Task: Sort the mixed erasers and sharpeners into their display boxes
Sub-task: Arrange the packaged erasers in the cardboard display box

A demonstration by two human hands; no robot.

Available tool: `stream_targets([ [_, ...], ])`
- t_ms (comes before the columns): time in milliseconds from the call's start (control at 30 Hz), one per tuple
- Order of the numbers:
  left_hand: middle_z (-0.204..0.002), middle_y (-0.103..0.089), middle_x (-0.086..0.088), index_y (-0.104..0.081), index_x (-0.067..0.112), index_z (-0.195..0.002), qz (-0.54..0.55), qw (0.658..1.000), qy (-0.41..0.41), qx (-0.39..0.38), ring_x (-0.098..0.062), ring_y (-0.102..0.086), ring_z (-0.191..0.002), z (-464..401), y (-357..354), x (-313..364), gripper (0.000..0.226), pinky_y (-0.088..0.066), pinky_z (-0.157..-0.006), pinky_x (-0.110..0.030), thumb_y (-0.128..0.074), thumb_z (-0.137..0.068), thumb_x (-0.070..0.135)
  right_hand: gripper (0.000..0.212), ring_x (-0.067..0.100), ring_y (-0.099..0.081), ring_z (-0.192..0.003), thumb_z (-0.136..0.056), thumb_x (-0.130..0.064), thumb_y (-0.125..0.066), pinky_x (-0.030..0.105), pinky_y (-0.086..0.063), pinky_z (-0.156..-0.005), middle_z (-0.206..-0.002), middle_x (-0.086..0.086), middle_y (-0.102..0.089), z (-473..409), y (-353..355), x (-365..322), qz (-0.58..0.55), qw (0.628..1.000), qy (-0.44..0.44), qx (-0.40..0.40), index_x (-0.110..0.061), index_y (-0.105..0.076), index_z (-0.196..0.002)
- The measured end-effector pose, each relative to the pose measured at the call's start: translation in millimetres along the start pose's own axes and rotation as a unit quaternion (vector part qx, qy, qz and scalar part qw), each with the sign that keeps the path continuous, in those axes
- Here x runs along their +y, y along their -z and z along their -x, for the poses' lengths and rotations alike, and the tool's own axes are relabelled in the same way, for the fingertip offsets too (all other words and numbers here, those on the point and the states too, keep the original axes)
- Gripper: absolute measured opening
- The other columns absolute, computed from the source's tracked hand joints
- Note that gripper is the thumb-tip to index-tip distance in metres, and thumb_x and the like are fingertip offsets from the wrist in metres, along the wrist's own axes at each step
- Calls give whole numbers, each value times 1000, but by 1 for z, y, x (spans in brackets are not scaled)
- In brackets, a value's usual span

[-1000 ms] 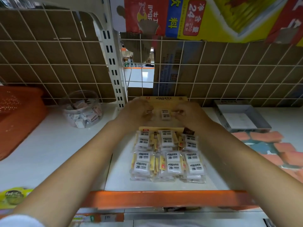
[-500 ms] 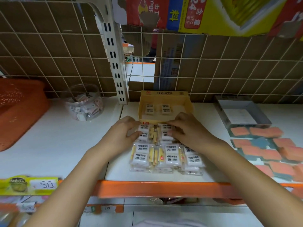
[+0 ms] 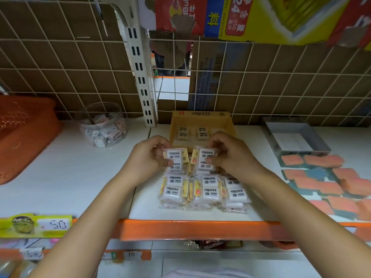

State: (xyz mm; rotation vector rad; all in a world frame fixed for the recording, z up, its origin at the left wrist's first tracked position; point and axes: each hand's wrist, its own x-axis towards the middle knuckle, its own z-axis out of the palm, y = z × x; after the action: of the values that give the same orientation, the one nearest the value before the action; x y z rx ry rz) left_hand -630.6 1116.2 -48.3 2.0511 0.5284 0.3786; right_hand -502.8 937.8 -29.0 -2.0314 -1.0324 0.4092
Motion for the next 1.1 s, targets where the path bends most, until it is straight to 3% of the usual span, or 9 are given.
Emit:
stream_targets([
  [67,-88,-66,-12,-60,27,-81,30,999,-15,22,-36,-61,-77,-3,2,7,38,-52,-78,-37,-76,-66,-4,28,10,-61,-84,-74,-4,-72,25,-54,-72,-93,-8,-59,-4,7,-1,-66,997,-15,28,-23,-55,-84],
  [200,-92,-63,5,-62,20,-96,56,996,-61,31,-8,-65,-78,-24,4,27,36,-54,-73,-22,-70,-72,-5,28,12,-59,-91,-75,-3,-70,23,-51,-76,-96,-8,-61,-25,30,4,-72,994,-25,81,-22,-59,-92],
  [267,-90,-63,7,-63,12,-106,22,996,-77,33,-2,-64,-76,-40,3,34,37,-54,-74,-22,-69,-73,-5,29,12,-58,-93,-77,-3,-68,20,-47,-76,-100,-5,-61,-39,40,6,-38,995,-29,89,-19,-60,-100],
  [333,-94,-64,2,-64,10,-108,-40,997,-71,15,-10,-63,-82,-56,-3,40,37,-52,-78,-24,-69,-74,-3,30,11,-56,-94,-78,-2,-67,21,-43,-76,-101,-3,-59,-54,45,9,15,996,-34,77,-14,-60,-104],
  [400,-102,-63,1,-65,11,-110,-136,989,-56,-13,-12,-59,-89,-68,-10,43,36,-44,-78,-15,-69,-75,-1,29,12,-54,-95,-77,0,-67,23,-41,-77,-103,0,-58,-69,45,13,66,996,-50,46,-15,-59,-101],
  [567,-121,-58,-6,-65,11,-110,-321,943,-57,-60,-20,-54,-111,-85,-22,43,28,-40,-87,-23,-60,-84,3,33,19,-55,-106,-80,-2,-65,28,-43,-82,-115,5,-58,-92,34,26,169,981,-92,12,-14,-61,-110],
  [767,-113,-57,-4,-64,12,-108,-416,903,-67,-83,-20,-54,-105,-89,-24,46,23,-43,-90,-31,-53,-88,12,26,23,-57,-101,-82,-17,-64,33,-44,-82,-111,7,-59,-101,33,38,378,924,-58,-4,-17,-61,-109],
  [900,-110,-54,-7,-56,11,-110,-453,885,-63,-90,-17,-50,-91,-93,-23,37,21,-44,-79,-27,-51,-90,16,21,25,-54,-99,-88,-20,-56,33,-43,-82,-112,12,-53,-98,29,44,465,885,-12,3,-15,-64,-106],
  [1100,-125,-48,-8,-54,14,-116,-525,838,-69,-133,-26,-33,-128,-95,-24,29,25,-35,-98,-40,-48,-92,15,21,26,-51,-102,-89,-20,-53,34,-44,-88,-114,12,-53,-95,27,45,485,874,9,-9,-15,-67,-104],
])
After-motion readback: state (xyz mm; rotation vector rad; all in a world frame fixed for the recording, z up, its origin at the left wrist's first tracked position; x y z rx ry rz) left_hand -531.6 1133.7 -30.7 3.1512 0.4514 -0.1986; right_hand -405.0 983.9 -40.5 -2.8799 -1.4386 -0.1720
